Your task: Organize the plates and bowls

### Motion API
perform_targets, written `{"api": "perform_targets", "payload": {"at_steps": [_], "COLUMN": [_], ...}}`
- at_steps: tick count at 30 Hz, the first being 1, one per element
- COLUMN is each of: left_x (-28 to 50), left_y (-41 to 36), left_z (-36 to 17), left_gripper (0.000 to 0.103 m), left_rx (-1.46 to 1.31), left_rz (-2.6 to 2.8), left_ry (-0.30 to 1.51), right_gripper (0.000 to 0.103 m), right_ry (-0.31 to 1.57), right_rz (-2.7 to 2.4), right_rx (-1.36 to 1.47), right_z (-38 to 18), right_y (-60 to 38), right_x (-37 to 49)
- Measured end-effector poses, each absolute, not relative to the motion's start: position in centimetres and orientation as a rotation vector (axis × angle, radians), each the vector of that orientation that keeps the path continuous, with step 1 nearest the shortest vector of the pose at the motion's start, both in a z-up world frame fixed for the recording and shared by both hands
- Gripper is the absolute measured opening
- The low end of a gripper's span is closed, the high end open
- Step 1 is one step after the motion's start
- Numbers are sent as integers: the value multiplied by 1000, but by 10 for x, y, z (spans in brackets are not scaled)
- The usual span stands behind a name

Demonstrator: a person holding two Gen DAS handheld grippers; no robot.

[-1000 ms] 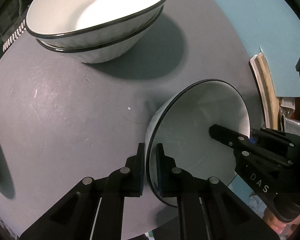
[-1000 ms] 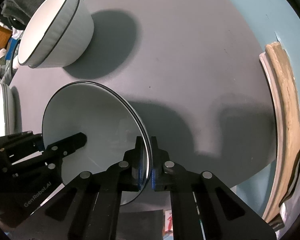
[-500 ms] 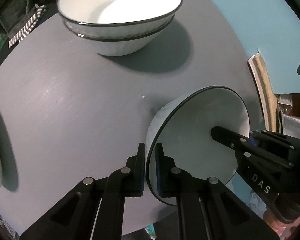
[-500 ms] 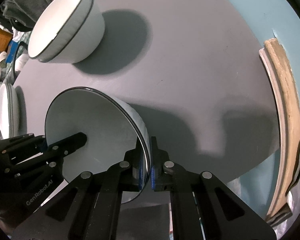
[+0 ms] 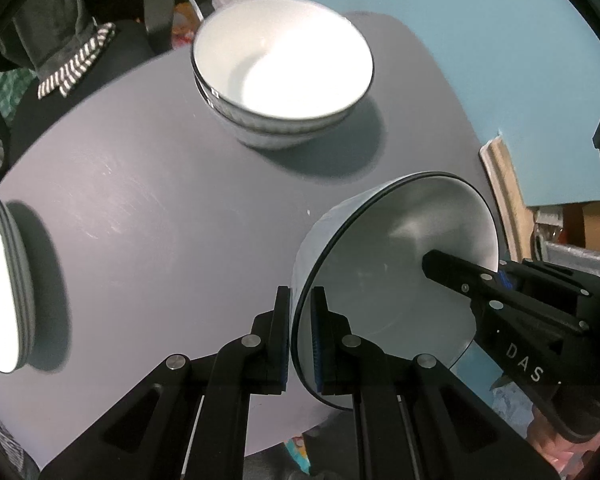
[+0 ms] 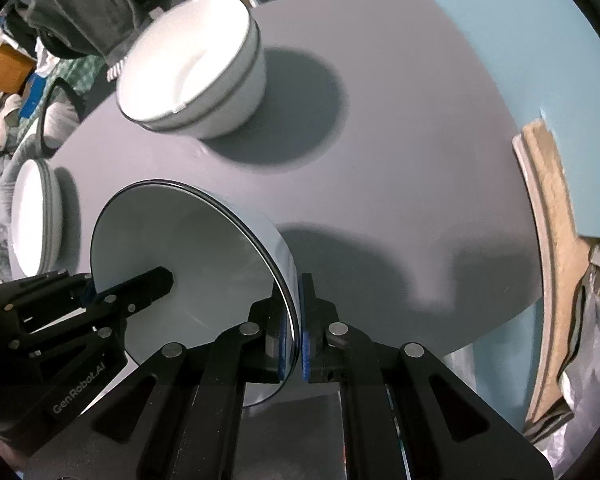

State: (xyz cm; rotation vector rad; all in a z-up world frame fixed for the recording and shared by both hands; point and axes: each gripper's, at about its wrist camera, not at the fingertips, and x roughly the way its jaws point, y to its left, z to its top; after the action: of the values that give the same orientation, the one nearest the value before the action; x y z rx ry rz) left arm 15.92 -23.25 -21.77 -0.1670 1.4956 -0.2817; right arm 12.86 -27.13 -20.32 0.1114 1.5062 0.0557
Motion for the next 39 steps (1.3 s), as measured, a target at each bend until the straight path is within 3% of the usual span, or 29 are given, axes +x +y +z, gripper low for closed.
{"api": "perform_targets", "payload": {"at_steps": [18,39], "left_x": [225,288], "left_y": [-207,-203], "left_z": [-176,-198], "left_gripper": [9,9], "left_rx": [-184,-181], "left_rz": [-206,-118], "left_ry": [1373,1420], "right_gripper": [5,5], "right_ry": [1413,1499], "right_rz": [131,165], "right_rx": [47,56], "right_z": [-169,-197], "right_y": [-259,-257], "right_x": [173,244]}}
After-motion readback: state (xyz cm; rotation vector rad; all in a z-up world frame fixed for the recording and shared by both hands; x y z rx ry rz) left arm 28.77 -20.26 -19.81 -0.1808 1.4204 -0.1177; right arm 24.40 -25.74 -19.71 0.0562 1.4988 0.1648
